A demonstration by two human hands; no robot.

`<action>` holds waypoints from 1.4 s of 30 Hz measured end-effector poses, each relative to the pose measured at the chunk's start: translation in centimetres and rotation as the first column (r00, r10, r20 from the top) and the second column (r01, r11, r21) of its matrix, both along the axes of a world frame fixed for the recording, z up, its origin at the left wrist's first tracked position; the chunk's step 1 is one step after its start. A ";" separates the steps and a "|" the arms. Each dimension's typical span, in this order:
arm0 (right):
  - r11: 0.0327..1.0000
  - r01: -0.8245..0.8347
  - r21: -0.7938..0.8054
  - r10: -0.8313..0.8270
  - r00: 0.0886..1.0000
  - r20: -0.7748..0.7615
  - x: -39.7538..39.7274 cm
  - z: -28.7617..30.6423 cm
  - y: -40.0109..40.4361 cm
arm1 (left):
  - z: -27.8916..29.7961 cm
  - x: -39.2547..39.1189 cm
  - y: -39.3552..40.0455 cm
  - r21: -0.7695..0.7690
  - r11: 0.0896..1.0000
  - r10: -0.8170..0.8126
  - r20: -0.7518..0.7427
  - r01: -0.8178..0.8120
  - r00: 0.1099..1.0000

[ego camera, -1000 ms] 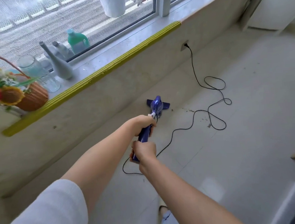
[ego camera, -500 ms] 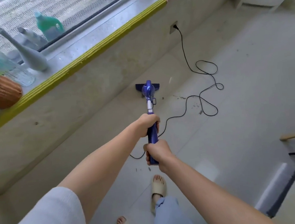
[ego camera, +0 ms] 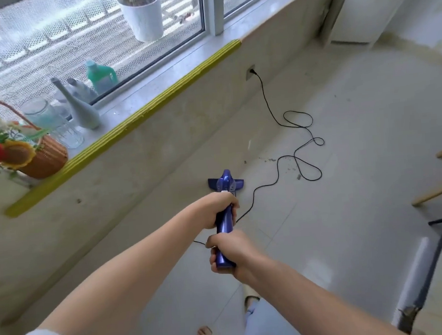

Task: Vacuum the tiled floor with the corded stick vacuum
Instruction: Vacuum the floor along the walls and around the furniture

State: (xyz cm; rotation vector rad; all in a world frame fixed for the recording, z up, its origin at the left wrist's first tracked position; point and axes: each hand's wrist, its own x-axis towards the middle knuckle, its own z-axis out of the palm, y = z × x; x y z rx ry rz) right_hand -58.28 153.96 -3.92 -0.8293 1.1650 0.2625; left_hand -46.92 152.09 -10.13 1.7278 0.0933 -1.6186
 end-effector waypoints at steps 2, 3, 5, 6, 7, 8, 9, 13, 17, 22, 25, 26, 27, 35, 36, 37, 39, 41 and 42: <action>1.000 0.002 0.002 -0.002 1.000 -0.006 -0.6 -0.4 2.7 | 0.1 -0.7 2.6 0.016 1.000 -0.025 -0.010 0.025 1.000; 1.000 0.006 0.001 -0.006 1.000 -0.009 -0.8 -0.6 4.4 | 0.0 -1.0 4.1 0.019 0.999 -0.038 -0.014 0.039 0.999; 1.000 0.010 -0.007 -0.011 1.000 -0.019 -0.9 -1.2 6.5 | -0.3 -1.3 5.8 0.029 0.998 -0.052 -0.007 0.052 0.999; 1.000 0.015 -0.016 -0.016 1.000 -0.025 -0.9 -1.5 7.4 | -0.6 -1.4 6.7 0.036 0.997 -0.063 0.007 0.063 0.998; 1.000 0.018 -0.022 -0.019 0.999 -0.027 -0.9 -1.8 8.0 | -0.8 -1.3 7.2 0.040 0.997 -0.074 0.021 0.073 0.997; 0.999 0.018 -0.031 -0.019 0.999 -0.031 -0.8 -2.0 8.4 | -1.1 -1.3 7.5 0.044 0.996 -0.080 0.034 0.079 0.996; 0.999 0.021 -0.037 -0.023 0.999 -0.035 -0.8 -2.3 8.7 | -1.3 -1.3 7.7 0.048 0.996 -0.083 0.041 0.081 0.996; 0.996 0.058 -0.066 -0.061 0.997 -0.049 -0.7 -3.5 8.4 | -2.1 -1.3 7.0 0.062 0.991 -0.126 0.056 0.122 0.990; 0.994 0.078 -0.082 -0.083 0.995 -0.052 0.5 -4.6 6.2 | -2.8 -0.2 4.6 0.063 0.990 -0.134 0.072 0.129 0.988; 0.992 0.080 -0.096 -0.086 0.994 -0.063 2.5 -5.7 1.8 | -3.3 1.7 0.5 0.055 0.994 -0.103 0.098 0.098 0.990; 0.991 0.072 -0.111 -0.081 0.994 -0.077 3.4 -6.5 -1.4 | -3.5 2.4 -2.6 0.054 0.995 -0.092 0.109 0.087 0.990; 0.991 0.064 -0.118 -0.074 0.994 -0.083 3.7 -6.8 -2.6 | -3.6 2.7 -3.8 0.057 0.994 -0.099 0.118 0.093 0.988; 0.991 0.058 -0.122 -0.069 0.994 -0.088 3.8 -7.0 -3.4 | -3.8 2.8 -4.6 0.057 0.994 -0.103 0.130 0.096 0.986; 0.989 0.029 -0.146 -0.046 0.993 -0.111 5.4 -8.2 -10.7 | -5.0 4.3 -11.5 0.041 0.998 -0.061 0.181 0.054 0.982; 0.989 0.045 -0.140 -0.060 0.992 -0.108 5.5 -7.8 -11.0 | -4.8 4.5 -12.0 0.041 0.998 -0.063 0.182 0.057 0.981; 0.990 0.071 -0.125 -0.084 0.991 -0.104 5.6 -7.2 -11.3 | -4.4 4.6 -12.4 0.048 0.996 -0.077 0.171 0.070 0.982; 0.991 0.110 -0.073 -0.115 0.991 -0.068 5.8 -5.2 -11.7 | -2.8 5.1 -13.1 0.072 0.989 -0.141 0.144 0.132 0.979; 0.994 0.109 -0.025 -0.110 0.994 -0.029 5.8 -3.3 -11.5 | -1.3 5.5 -13.0 0.098 0.978 -0.194 0.107 0.184 0.975; 0.995 0.104 -0.004 -0.104 0.995 -0.007 5.9 -2.7 -11.3 | -0.8 5.8 -12.8 0.105 0.977 -0.194 0.078 0.186 0.978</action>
